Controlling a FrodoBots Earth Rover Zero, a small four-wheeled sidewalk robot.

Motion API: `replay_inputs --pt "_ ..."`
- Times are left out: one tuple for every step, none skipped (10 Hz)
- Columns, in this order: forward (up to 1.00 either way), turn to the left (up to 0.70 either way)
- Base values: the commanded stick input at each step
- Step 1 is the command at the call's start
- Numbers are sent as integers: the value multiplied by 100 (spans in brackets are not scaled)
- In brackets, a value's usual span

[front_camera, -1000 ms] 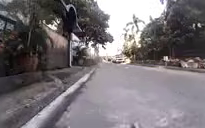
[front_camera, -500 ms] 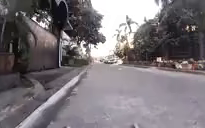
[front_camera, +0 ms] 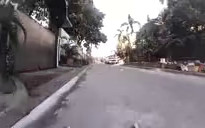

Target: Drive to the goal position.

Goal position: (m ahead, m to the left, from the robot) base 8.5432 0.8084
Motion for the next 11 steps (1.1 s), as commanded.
replay_inputs --pt "100 0" --pt "100 0" --pt "100 0" --pt "100 0" --pt "100 0" --pt "100 0" --pt "100 0" --pt "100 0" --pt "100 0" --pt "100 0" --pt "100 0"
